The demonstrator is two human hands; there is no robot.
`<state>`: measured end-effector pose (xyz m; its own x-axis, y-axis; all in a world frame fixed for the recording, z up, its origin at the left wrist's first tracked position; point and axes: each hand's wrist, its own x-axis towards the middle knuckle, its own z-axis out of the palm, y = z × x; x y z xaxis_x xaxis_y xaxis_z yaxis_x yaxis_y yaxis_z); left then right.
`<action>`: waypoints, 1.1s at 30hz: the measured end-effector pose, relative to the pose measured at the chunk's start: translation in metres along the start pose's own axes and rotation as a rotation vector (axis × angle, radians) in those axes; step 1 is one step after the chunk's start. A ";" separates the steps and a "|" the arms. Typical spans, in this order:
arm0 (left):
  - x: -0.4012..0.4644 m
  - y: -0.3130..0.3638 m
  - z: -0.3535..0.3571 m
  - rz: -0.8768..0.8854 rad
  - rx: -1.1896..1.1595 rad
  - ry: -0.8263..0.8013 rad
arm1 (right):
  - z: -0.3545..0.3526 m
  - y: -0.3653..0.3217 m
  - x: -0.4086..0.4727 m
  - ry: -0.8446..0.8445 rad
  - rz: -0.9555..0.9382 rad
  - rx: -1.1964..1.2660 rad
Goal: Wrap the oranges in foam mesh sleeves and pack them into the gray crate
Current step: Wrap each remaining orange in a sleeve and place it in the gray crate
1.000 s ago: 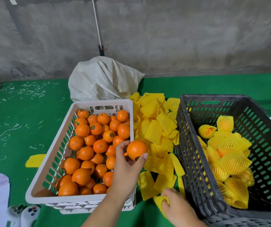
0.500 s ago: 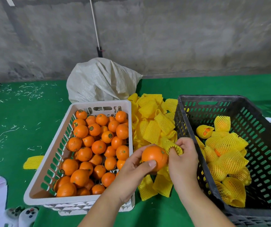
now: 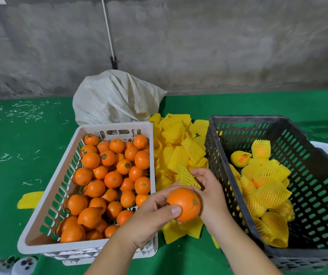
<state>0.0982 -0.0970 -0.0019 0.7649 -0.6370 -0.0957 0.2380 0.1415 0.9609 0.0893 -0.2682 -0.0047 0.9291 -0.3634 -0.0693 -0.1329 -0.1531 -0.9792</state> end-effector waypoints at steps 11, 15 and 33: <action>0.006 0.008 -0.012 0.058 -0.077 0.218 | -0.002 -0.012 -0.003 0.023 -0.071 0.065; 0.008 0.007 -0.012 0.060 -0.007 0.228 | 0.001 -0.014 -0.002 0.024 -0.079 0.091; 0.020 0.001 -0.011 0.149 0.252 0.481 | 0.009 -0.014 -0.003 0.009 -0.172 0.043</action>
<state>0.1205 -0.1011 -0.0052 0.9801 -0.1986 -0.0050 0.0012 -0.0192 0.9998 0.0919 -0.2565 0.0069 0.9338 -0.3431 0.1011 0.0423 -0.1745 -0.9837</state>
